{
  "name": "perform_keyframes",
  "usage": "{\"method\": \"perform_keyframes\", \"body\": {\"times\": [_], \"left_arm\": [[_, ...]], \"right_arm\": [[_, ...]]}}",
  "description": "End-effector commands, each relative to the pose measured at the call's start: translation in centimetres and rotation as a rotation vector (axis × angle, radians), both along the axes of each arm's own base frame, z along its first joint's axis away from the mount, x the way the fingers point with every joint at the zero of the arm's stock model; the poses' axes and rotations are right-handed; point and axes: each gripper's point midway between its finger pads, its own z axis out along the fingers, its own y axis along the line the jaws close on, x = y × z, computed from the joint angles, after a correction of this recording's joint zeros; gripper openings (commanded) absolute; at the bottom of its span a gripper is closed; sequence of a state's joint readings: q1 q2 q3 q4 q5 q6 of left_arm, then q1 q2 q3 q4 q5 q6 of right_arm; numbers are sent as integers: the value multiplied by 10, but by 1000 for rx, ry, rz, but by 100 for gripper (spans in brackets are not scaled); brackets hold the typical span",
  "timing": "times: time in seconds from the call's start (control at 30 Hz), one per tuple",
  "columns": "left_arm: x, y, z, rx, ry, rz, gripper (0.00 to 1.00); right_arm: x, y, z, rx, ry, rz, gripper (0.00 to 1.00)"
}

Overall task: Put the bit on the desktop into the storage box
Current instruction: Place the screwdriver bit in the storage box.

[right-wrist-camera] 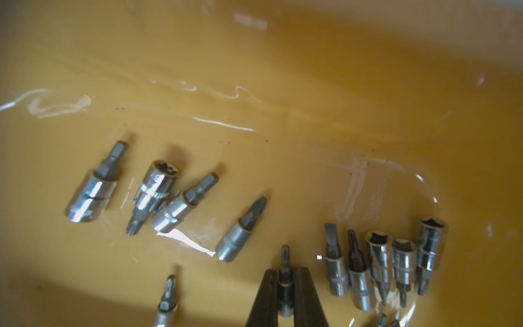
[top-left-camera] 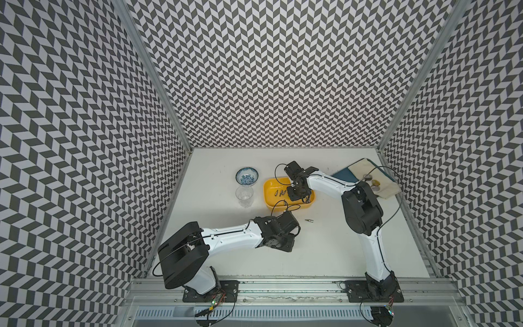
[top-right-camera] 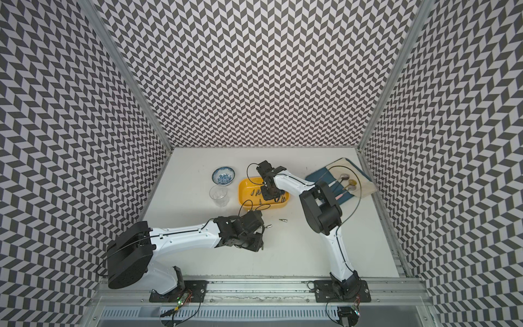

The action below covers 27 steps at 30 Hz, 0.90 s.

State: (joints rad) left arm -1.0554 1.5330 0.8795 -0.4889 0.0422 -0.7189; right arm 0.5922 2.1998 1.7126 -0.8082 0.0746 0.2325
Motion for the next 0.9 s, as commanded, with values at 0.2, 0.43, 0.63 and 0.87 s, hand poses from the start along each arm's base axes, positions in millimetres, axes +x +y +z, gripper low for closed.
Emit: {"method": "perform_keyframes", "body": {"times": [0.2, 0.43, 0.63, 0.87], "left_arm": [[9, -13, -2, 61, -40, -28, 36], [7, -17, -12, 122, -33, -55, 36], [6, -18, -16, 145, -29, -63, 36], [5, -17, -22, 173, -22, -72, 35]], "right_arm": [[6, -2, -10, -14, 1, 1, 7], [8, -1, 1, 5, -19, -1, 18], [12, 0, 18, 16, -47, -4, 27], [15, 0, 35, 26, -74, -3, 29]]}}
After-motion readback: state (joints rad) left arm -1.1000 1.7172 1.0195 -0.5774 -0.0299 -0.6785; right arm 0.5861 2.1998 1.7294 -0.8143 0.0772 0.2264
